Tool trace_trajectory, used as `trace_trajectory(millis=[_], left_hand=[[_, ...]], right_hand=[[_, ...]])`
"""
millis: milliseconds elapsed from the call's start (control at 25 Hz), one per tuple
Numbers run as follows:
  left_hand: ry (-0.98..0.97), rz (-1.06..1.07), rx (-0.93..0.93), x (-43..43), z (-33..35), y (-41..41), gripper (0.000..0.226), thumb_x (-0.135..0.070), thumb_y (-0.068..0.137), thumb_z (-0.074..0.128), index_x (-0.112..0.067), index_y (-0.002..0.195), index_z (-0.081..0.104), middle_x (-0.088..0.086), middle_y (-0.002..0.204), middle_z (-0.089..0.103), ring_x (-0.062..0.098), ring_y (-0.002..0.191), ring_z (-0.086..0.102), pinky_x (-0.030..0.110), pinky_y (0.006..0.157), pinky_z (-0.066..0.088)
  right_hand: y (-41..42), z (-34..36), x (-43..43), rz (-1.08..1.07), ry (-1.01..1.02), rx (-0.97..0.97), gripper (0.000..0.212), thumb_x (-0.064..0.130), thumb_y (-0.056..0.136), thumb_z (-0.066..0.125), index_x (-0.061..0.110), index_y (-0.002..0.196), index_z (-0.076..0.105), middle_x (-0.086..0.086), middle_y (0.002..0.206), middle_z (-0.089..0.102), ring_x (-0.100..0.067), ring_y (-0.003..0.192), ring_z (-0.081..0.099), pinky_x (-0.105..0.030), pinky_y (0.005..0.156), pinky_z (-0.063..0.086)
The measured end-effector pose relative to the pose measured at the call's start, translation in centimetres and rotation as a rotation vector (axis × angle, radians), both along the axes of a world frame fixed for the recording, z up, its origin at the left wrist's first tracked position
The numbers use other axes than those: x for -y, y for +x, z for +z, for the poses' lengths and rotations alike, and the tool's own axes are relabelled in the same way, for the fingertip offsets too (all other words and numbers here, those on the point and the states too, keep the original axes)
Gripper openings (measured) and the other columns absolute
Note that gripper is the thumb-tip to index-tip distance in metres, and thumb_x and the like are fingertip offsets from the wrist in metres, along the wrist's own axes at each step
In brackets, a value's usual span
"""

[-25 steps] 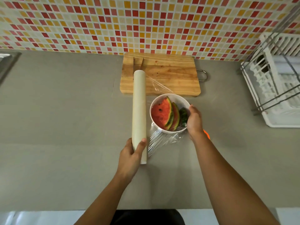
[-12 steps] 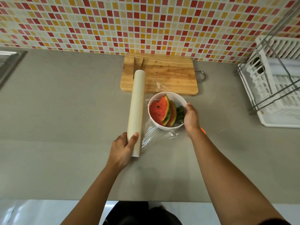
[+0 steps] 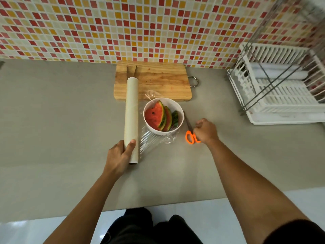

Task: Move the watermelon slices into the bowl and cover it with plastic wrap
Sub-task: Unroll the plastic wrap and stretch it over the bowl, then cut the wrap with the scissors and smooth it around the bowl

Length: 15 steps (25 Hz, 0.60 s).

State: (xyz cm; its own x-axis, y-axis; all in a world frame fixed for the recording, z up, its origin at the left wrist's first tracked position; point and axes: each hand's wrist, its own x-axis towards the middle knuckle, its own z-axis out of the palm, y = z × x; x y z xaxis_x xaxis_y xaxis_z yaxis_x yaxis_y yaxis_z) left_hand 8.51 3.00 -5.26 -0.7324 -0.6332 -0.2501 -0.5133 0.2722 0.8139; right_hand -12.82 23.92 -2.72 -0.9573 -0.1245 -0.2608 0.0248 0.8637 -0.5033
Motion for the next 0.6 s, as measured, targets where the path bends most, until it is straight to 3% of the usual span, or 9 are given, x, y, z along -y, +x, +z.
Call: trace_trajectory(millis=[160,360,480,600], left_hand=[[0.0,-0.006,0.011,0.0,-0.1,-0.1,0.039,-0.047,0.095,0.045,-0.012,0.085,0.057,0.008,0.08,0.059,0.026,0.075,0.053,0.033,0.061,0.036],[0.016,0.006,-0.025,0.1,-0.2,-0.1,0.036,-0.046,0.094,0.047,-0.014,0.081,0.055,0.0,0.072,0.055,0.015,0.066,0.051,0.026,0.055,0.036],[0.018,0.011,-0.048,0.0,-0.3,0.0,0.035,-0.047,0.094,0.048,-0.018,0.074,0.051,-0.004,0.069,0.054,0.01,0.064,0.05,0.025,0.054,0.035],[0.015,0.014,-0.047,0.0,-0.4,0.1,0.038,-0.048,0.093,0.047,-0.015,0.076,0.053,-0.004,0.07,0.054,0.009,0.064,0.051,0.025,0.054,0.035]], right_hand=[[1.4,0.2,-0.9,0.127,0.154,0.031,0.037,0.026,0.074,0.072,0.003,0.102,0.062,-0.019,0.104,0.068,-0.036,0.1,0.062,-0.033,0.078,0.046],[2.5,-0.1,-0.2,0.205,0.294,-0.07,0.034,0.022,0.092,0.052,-0.003,0.116,0.052,-0.028,0.116,0.059,-0.041,0.109,0.054,-0.039,0.087,0.042],[4.2,-0.4,-1.5,0.126,0.046,-0.001,0.035,0.022,0.098,0.04,0.0,0.124,0.048,-0.028,0.115,0.057,-0.041,0.107,0.054,-0.036,0.081,0.04],[6.6,0.1,-2.2,0.11,-0.225,0.048,0.037,0.015,0.096,0.04,0.011,0.133,0.043,-0.015,0.114,0.061,-0.029,0.1,0.058,-0.03,0.081,0.042]])
